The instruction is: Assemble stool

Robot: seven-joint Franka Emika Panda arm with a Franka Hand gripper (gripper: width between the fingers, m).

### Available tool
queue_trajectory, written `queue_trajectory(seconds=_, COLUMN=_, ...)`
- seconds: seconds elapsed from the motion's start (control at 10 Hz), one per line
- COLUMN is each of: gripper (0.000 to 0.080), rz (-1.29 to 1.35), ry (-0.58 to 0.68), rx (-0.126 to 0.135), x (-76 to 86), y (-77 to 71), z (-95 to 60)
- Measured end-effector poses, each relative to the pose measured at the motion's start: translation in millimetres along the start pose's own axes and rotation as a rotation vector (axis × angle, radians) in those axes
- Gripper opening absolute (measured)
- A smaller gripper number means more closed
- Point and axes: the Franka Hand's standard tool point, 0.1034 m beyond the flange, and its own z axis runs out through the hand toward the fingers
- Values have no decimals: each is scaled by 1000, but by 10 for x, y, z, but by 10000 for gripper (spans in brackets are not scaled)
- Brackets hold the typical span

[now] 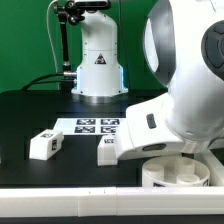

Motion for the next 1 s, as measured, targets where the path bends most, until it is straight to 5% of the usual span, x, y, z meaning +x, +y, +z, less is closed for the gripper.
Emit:
queue_trajectory(seconds=0.2, gripper=337, rz=-15, ry=6, rx=9, x=-34, y=-14, z=-71)
queue_trajectory(seconds=0.6, gripper=337, rz=-54, ry=-42, rx=15, x=-436, y=39, z=-474)
queue_trajectory(seconds=1.0, gripper=338, rz=-63, ry=9, rx=12, x=-373, y=28, z=-515)
